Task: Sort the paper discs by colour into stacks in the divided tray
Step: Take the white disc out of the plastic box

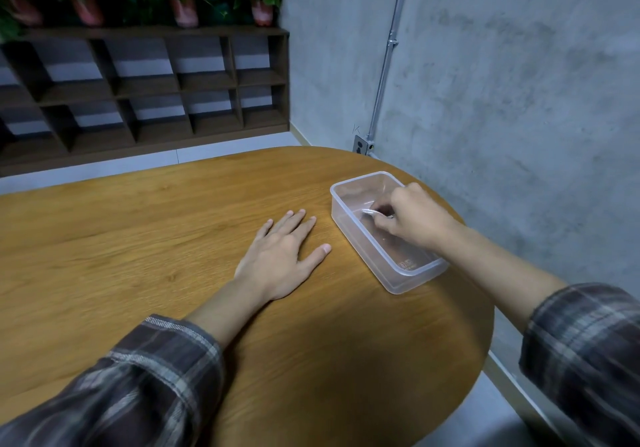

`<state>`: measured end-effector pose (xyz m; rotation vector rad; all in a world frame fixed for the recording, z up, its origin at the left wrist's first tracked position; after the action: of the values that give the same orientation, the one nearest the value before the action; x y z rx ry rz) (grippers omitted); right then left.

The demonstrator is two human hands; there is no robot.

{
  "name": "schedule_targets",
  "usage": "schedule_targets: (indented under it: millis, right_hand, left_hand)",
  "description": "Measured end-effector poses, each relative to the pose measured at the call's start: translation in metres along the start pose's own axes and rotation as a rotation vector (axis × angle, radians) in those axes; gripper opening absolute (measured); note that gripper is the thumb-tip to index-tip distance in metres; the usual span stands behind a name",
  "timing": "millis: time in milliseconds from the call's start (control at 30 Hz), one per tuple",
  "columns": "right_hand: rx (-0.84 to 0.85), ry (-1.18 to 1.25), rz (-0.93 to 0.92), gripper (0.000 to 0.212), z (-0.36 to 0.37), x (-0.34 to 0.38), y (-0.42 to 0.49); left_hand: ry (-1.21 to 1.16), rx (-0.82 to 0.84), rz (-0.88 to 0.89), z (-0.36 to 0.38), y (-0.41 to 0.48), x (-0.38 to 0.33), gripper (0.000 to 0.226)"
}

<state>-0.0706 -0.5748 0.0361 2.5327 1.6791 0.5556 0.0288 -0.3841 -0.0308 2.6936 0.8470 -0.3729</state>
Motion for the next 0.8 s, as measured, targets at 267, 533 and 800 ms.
schedule_targets:
  millis: [267,533,800]
  right_hand:
    - [-0.244,0.133,-0.051,0.015,-0.054,0.019,-0.021]
    - [-0.319,0.360,-0.162,0.024,-0.113,0.099,-0.053]
    - [-0.210,0.568,-0.248,0.029,-0.107,0.207,-0.073]
  left_hand:
    - [-0.220,-0.194,0.023,-0.034,-0.013,-0.002,0.035]
    - [-0.482,-0.347,0.066,-0.133,-0.027,-0.022,0.024]
    - [-0.568,-0.197,0.048,-0.190,-0.093,0.010,0.011]
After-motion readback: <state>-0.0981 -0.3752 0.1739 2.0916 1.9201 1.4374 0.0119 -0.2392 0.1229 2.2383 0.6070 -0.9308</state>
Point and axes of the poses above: each hand's wrist, its own y-axis towards the middle knuckle, its own z-axis out of the palm, x = y × z, the point moved 8 cm from there along y, towards the middle knuckle, and after that the axes turned 8 degrees about -x, right-handed, at the moved point
